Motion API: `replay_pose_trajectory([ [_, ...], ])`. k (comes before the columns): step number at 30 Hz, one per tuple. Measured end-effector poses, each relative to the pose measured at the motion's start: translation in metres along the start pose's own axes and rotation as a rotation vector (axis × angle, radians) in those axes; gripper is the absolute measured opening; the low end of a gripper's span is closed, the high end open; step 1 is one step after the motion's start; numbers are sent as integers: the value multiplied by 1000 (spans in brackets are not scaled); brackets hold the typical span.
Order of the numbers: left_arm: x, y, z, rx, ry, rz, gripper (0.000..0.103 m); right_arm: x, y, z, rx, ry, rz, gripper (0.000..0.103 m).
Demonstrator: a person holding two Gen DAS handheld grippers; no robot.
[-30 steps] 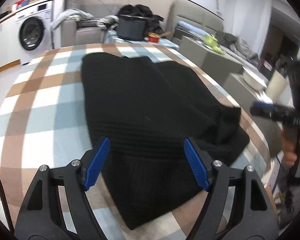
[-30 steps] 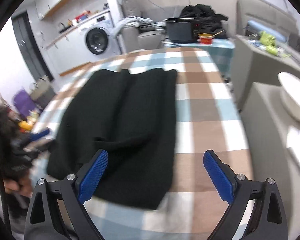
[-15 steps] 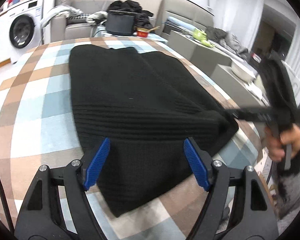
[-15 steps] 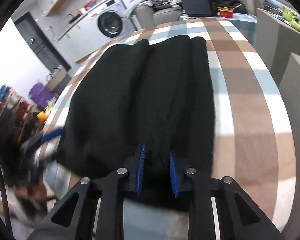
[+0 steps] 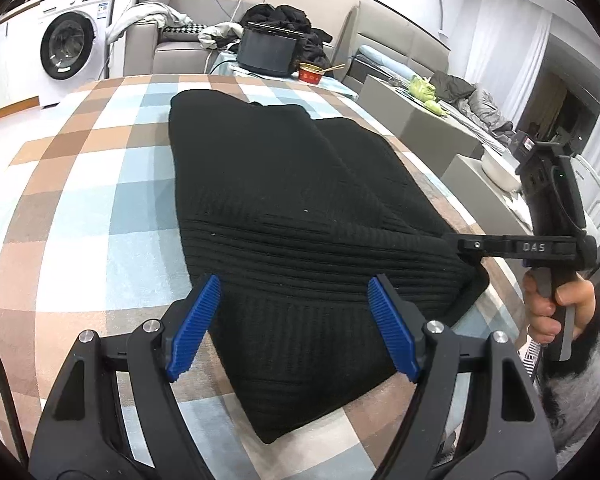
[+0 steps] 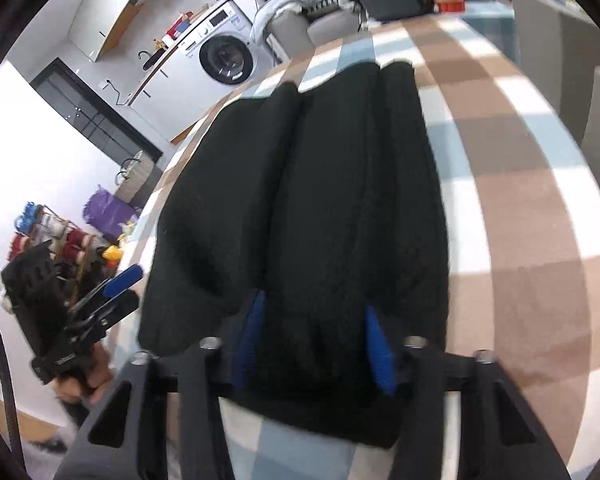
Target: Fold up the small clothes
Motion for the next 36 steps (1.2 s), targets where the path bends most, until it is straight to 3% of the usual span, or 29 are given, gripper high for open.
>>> replay_pose_trajectory([
  [1, 0, 1, 1, -6, -3, 0, 74, -3, 4, 2, -2, -11, 18, 8],
  [7, -8, 12, 6, -30, -33, 21, 74, -55, 26, 5, -92, -179, 1, 6],
  [9, -5, 17, 5, -48, -22, 31, 74, -60, 17, -2, -95, -186, -42, 6],
  [12, 3, 24, 1, -80, 2, 30, 74, -37, -11, -15, -65, -112, -147, 7],
  [13, 6, 26, 1, -89, 9, 30, 74, -29, -20, -17, -50, -84, -183, 10],
  [15, 12, 30, 0, -109, 21, 19, 74, -28, -24, -15, -20, -80, -152, 15],
  [17, 22, 35, 0, -139, 39, 9, 74, -34, -25, -7, -6, -109, -146, 32],
  [18, 27, 38, 1, -156, 52, 10, 74, -37, -25, -2, -6, -127, -147, 46],
  [19, 35, 42, 3, -176, 65, 20, 74, -37, -26, 3, -9, -140, -143, 51],
  [24, 57, 43, 13, -192, 74, 10, 74, -16, -35, 22, 2, -116, -144, 51],
  [26, 62, 41, 15, -179, 77, 10, 58, -5, -33, 23, -22, -107, -149, 47],
  [28, 63, 39, 15, -164, 67, 18, 30, 1, -27, 25, -58, -103, -155, 29],
  [30, 62, 38, 14, -124, 59, 46, 16, 8, -20, 23, -85, -81, -148, 28],
  [32, 58, 39, 11, -105, 66, 54, 11, 14, -13, 22, -117, -80, -169, 28],
  [36, 41, 52, -2, -124, 58, 71, 10, 26, 7, 15, -155, -57, -144, 28],
])
Point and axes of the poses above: each gripper's, at about its wrist camera, not at the fingertips, and x roughly the way its jaws point, y to its left, z to its top, the point moved 7 cm from there along x, roughly the way its jaws point, and after that the axes turned 8 degrees about x, right-handed, at the moved point
